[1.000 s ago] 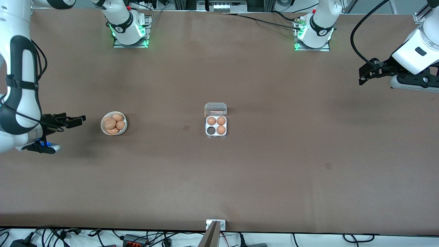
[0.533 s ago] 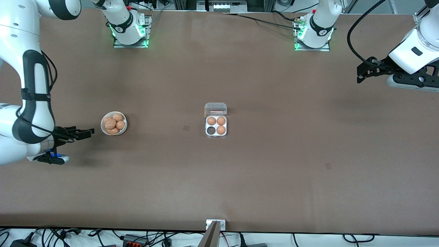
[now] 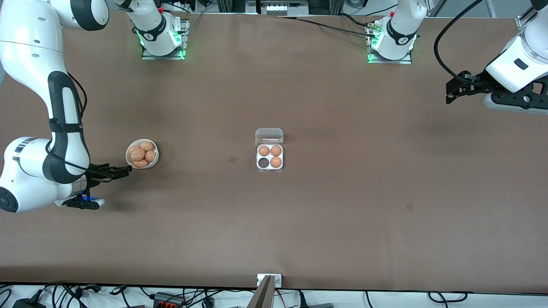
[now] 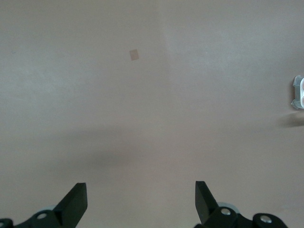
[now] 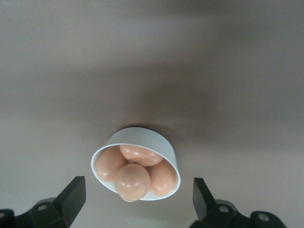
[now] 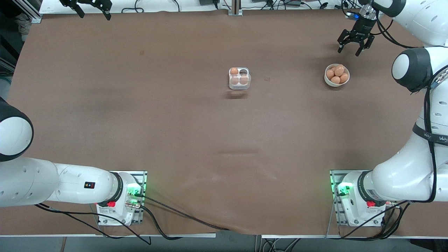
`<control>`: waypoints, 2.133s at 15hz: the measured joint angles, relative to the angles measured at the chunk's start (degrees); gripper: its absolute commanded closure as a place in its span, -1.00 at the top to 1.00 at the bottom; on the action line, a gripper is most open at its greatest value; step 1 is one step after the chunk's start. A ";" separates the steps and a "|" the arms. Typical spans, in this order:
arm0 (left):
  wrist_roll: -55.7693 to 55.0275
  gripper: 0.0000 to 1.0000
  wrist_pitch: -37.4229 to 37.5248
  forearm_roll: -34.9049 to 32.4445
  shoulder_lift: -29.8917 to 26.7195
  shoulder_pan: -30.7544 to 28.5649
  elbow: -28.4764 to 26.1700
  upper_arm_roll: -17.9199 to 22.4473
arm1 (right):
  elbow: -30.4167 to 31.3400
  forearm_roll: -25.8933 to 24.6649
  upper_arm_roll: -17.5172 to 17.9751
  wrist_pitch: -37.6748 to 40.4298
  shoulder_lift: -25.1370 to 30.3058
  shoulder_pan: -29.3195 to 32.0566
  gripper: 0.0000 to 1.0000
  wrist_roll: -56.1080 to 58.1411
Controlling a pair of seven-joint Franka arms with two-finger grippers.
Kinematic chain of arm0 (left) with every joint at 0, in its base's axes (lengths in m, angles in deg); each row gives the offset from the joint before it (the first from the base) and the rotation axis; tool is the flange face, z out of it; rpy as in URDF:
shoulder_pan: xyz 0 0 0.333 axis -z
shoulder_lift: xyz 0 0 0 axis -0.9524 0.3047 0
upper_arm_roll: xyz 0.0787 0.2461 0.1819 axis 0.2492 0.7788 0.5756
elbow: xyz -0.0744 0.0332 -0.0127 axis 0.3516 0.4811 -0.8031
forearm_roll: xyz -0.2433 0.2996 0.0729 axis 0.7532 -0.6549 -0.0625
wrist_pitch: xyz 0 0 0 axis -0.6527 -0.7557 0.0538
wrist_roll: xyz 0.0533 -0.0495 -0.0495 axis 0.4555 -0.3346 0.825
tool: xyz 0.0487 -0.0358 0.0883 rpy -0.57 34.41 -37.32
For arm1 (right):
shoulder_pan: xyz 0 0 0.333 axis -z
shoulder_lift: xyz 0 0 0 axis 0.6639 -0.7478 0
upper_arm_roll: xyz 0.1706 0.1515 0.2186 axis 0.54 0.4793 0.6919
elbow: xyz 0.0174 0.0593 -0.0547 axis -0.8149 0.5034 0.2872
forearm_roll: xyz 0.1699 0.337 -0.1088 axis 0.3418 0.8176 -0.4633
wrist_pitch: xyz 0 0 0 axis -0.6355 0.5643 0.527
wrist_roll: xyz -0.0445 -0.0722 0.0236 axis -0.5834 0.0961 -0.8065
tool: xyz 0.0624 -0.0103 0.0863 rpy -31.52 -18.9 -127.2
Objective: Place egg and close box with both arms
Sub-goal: 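Lower the right gripper into the bowl and grasp one brown egg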
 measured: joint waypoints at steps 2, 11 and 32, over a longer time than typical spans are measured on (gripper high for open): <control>0.01 1.00 0.00 0.00 0.00 0.03 0.00 -0.02 | 0.13 0.91 0.00 -0.02 -0.36 -0.24 1.00 0.00; 0.01 1.00 0.00 0.00 0.00 -0.09 0.00 0.00 | 5.23 1.07 0.00 -2.00 -1.02 -1.94 1.00 -0.03; 0.01 1.00 0.01 0.00 0.00 -0.18 0.00 0.18 | 10.44 1.07 -0.11 -2.05 1.20 -1.86 0.16 -0.01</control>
